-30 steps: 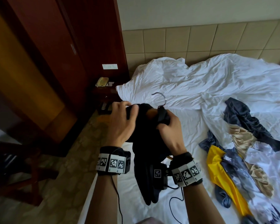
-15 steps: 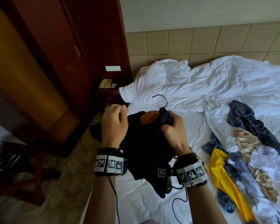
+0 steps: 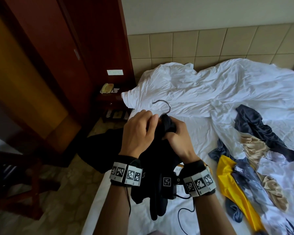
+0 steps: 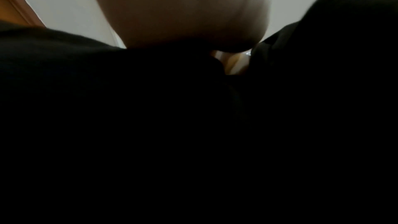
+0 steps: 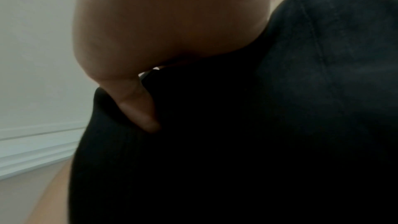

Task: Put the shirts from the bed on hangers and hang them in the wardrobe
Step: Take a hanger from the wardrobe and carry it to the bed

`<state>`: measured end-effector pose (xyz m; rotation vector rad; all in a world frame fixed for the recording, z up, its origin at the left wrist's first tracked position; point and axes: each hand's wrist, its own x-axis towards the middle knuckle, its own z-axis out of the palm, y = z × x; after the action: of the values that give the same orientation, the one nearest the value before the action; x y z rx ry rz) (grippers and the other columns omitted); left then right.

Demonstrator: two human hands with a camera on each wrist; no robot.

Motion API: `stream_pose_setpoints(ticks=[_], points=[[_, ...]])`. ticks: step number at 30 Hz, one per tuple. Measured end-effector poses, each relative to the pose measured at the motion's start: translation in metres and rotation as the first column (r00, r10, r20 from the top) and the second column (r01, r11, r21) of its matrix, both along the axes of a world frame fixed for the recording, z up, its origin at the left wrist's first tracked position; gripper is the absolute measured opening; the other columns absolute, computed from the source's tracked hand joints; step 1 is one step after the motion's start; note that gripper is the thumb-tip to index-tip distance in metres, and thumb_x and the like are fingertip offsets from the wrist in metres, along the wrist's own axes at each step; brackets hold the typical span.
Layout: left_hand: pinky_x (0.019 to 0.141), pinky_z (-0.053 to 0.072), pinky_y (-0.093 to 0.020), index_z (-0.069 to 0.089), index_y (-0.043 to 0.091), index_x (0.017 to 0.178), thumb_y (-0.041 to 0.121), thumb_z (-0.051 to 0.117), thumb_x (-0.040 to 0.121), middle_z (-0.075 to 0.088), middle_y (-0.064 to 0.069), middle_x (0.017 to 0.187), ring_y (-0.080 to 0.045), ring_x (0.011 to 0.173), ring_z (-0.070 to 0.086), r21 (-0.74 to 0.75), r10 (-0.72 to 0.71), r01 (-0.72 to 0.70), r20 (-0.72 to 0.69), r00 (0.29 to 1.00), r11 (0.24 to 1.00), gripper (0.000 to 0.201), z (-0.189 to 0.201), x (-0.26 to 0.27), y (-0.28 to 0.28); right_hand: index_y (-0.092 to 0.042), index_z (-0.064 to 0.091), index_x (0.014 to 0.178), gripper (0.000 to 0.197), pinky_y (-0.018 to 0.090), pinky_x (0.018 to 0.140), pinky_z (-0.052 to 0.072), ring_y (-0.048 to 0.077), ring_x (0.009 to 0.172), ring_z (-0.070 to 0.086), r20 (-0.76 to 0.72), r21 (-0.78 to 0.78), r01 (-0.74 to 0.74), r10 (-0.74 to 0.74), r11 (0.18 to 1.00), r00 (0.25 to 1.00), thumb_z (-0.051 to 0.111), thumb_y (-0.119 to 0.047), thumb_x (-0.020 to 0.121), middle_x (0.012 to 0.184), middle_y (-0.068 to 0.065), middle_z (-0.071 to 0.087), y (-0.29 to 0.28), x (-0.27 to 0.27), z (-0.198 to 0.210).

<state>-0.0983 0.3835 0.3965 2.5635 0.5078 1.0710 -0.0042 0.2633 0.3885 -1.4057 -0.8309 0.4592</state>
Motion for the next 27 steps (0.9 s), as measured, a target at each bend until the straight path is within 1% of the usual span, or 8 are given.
stream_pose_setpoints(ticks=[5,9,11,15,18,23,25,27], points=[[0.056,0.035,-0.029,0.053,0.014,0.073,0.065,0.027,0.104,0.052,0.005,0.071,-0.012,0.064,0.049,0.067,0.113,-0.114,0.023,0.993,0.991,0.064,-0.002,-0.003,0.008,-0.032,0.064,0.071,0.031,0.027,0.063,0.045,0.011,0.067,0.057,0.017,-0.026,-0.064,0.064,0.998,0.998,0.06,-0.004,0.059,0.066,-0.009,0.061,0.002,0.003,-0.001],[0.063,0.037,-0.032,0.05,0.014,0.067,0.059,0.029,0.107,0.049,0.006,0.064,-0.015,0.064,0.047,0.117,0.142,-0.152,0.095,0.985,0.981,0.064,-0.002,-0.003,0.01,-0.031,0.058,0.067,0.03,0.032,0.062,0.043,0.014,0.064,0.052,0.002,-0.002,-0.045,0.045,0.999,0.999,0.059,-0.002,0.061,0.064,-0.006,0.056,0.009,0.0,-0.003],[0.066,0.037,-0.032,0.05,0.014,0.067,0.056,0.032,0.108,0.049,0.006,0.064,-0.014,0.064,0.047,0.106,0.143,-0.156,0.121,0.982,0.982,0.061,0.001,-0.001,0.01,-0.021,0.058,0.069,0.021,0.031,0.06,0.043,0.015,0.064,0.051,-0.017,0.024,-0.018,0.019,1.0,1.0,0.059,-0.002,0.061,0.065,-0.003,0.056,0.013,-0.003,-0.004],[0.055,0.039,-0.032,0.053,0.013,0.069,0.059,0.025,0.107,0.056,0.003,0.065,-0.014,0.061,0.051,0.035,0.181,-0.187,0.125,0.975,0.982,0.066,0.004,-0.002,0.012,-0.028,0.057,0.065,0.028,0.034,0.059,0.042,0.015,0.064,0.051,-0.012,0.041,-0.005,0.005,0.999,1.0,0.058,-0.001,0.06,0.063,-0.003,0.055,0.016,-0.004,-0.005],[0.049,0.037,-0.032,0.054,0.011,0.062,0.055,0.025,0.108,0.055,0.0,0.059,-0.016,0.053,0.05,0.08,0.199,-0.214,0.157,0.967,0.974,0.071,0.0,-0.004,0.014,-0.02,0.062,0.072,0.021,0.039,0.063,0.045,0.02,0.068,0.056,-0.01,0.032,-0.036,0.037,0.999,0.999,0.06,-0.003,0.059,0.068,0.012,0.06,0.018,-0.003,-0.007],[0.042,0.032,-0.03,0.048,0.01,0.056,0.033,0.032,0.111,0.05,-0.002,0.051,-0.016,0.043,0.043,0.154,0.236,-0.286,0.279,0.931,0.946,0.062,-0.001,-0.01,0.024,-0.017,0.069,0.086,0.03,0.035,0.068,0.05,0.019,0.074,0.064,0.014,0.03,-0.145,0.145,0.989,0.989,0.063,0.001,0.063,0.077,0.0,0.069,0.022,-0.004,-0.01],[0.043,0.03,-0.03,0.052,0.009,0.056,0.029,0.032,0.111,0.051,-0.002,0.051,-0.016,0.042,0.043,0.114,0.283,-0.326,0.29,0.914,0.938,0.062,-0.001,-0.016,0.031,-0.013,0.071,0.099,0.034,0.035,0.076,0.054,0.018,0.083,0.07,0.077,-0.021,-0.18,0.181,0.983,0.98,0.068,0.0,0.068,0.087,0.0,0.073,0.02,0.001,-0.015],[0.044,0.029,-0.029,0.051,0.009,0.054,0.027,0.034,0.11,0.049,0.0,0.049,-0.016,0.041,0.041,0.037,0.348,-0.375,0.298,0.889,0.926,0.062,0.0,-0.024,0.039,-0.021,0.072,0.106,0.037,0.03,0.08,0.054,0.011,0.087,0.071,0.194,-0.12,-0.137,0.158,0.983,0.968,0.075,-0.008,0.071,0.089,-0.009,0.074,0.016,0.011,-0.022]])
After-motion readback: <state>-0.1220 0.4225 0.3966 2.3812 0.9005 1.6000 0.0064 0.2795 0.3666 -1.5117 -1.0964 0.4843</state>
